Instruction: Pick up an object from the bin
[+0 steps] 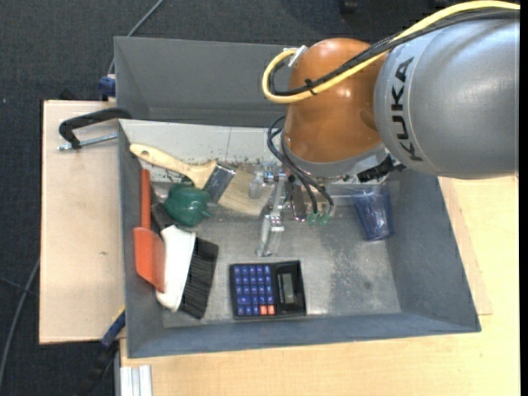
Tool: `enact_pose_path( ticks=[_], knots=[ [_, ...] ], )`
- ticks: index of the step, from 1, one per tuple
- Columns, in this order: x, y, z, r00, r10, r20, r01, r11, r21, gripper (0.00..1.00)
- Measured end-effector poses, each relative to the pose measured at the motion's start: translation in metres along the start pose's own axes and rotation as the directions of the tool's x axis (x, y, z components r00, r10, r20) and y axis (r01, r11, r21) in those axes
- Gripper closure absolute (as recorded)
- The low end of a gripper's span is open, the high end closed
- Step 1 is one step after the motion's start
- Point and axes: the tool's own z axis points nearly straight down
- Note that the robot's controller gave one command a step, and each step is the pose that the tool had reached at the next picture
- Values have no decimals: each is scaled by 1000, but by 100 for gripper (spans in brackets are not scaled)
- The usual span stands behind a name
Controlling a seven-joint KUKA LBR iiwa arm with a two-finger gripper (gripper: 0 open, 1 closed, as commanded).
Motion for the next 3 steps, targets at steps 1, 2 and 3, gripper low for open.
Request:
enact_pose_path(
  ticks=[1, 2, 3],
  knots=[
    [-2, -1, -5, 1000, 2, 8, -2, 1000, -1, 0],
    [22, -10, 61, 995, -101, 8, 101, 995, -1, 0],
    [48, -14, 66, 989, -145, 3, 145, 989, 0, 0]
  ],
)
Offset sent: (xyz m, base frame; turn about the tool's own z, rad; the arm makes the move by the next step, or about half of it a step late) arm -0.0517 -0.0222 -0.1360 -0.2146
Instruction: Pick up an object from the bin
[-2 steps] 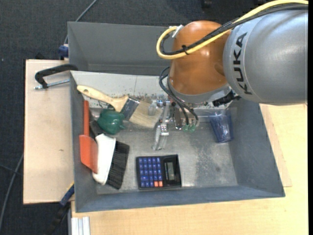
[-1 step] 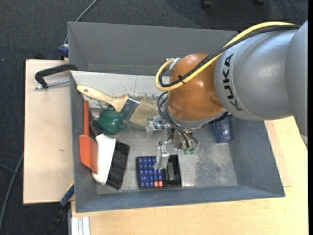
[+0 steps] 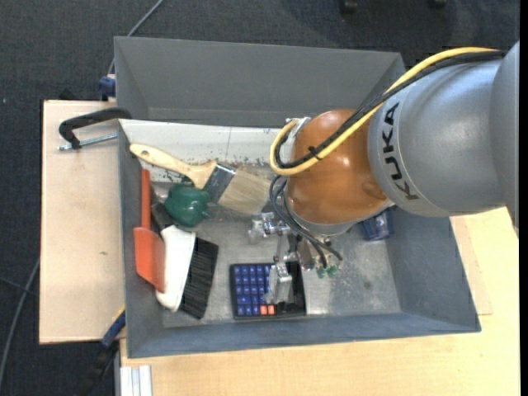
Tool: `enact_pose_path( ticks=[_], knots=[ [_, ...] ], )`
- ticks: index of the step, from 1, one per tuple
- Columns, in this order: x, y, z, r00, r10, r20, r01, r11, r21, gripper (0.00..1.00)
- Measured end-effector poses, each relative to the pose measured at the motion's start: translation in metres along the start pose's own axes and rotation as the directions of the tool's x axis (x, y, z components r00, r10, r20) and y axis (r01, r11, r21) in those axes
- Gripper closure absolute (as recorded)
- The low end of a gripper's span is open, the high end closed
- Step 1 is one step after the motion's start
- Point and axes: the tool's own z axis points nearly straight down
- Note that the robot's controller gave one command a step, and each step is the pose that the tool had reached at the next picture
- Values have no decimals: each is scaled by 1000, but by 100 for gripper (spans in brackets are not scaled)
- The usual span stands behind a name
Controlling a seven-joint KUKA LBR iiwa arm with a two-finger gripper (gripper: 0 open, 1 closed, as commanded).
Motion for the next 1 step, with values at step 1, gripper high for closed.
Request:
enact_pose_path(
  ticks=[1],
  knots=[
    [-2, 3, 9, 1000, -5, 6, 5, 1000, -1, 0]
  ],
)
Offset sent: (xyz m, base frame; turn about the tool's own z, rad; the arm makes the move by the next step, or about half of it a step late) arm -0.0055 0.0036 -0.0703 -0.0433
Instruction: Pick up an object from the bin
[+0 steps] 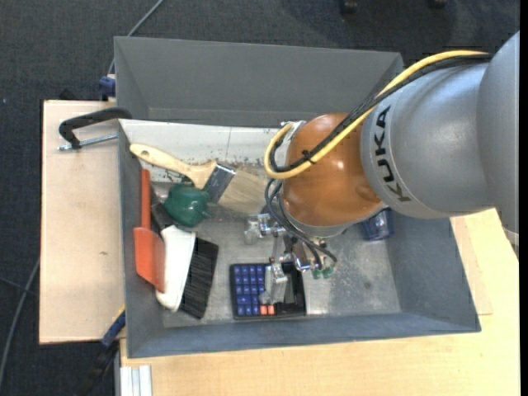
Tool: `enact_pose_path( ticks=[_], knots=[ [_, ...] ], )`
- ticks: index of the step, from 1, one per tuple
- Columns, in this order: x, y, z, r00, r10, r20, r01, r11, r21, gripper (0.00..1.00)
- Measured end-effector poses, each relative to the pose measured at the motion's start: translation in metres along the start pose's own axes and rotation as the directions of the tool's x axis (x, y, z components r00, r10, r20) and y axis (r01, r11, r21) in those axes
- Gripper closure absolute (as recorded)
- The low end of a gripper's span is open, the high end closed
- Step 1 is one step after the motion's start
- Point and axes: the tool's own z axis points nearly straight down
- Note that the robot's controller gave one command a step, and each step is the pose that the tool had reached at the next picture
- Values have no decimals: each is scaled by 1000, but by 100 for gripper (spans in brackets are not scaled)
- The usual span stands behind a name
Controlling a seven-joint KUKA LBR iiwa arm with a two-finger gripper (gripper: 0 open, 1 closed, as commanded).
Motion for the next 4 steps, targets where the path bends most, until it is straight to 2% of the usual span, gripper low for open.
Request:
enact_pose_path(
  ticks=[1, 2, 4],
  knots=[
    [7, 1, 63, 999, -38, -7, 38, 999, -1, 0],
    [6, -2, 60, 997, 76, -4, -76, 997, -2, 100],
    [6, -2, 54, 997, 77, -4, -77, 997, -2, 100]
  ],
)
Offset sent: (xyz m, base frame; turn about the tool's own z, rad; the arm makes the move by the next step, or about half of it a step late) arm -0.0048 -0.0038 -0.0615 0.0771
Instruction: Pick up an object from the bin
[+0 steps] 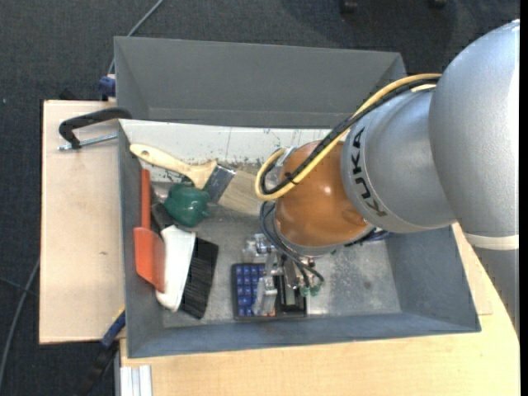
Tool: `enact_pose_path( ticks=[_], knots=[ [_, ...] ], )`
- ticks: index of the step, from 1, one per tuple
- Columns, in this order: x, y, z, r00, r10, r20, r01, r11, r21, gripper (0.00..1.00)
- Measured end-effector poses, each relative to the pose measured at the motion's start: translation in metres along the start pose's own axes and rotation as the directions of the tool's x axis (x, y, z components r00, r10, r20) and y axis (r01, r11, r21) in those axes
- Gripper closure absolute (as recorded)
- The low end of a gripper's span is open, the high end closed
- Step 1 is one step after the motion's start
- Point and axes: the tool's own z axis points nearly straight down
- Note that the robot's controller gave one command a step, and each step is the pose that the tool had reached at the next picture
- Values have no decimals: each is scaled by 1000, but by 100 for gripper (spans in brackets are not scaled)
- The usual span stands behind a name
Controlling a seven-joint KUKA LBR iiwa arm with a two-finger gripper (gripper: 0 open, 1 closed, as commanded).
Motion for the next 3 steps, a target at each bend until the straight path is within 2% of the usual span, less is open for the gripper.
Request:
enact_pose_path(
  ticks=[1, 3],
  knots=[
    [-1, 0, -9, 1000, 0, 5, 0, 1000, -1, 100],
    [0, 0, -39, 1000, 0, 1, 0, 1000, 0, 100]
  ],
)
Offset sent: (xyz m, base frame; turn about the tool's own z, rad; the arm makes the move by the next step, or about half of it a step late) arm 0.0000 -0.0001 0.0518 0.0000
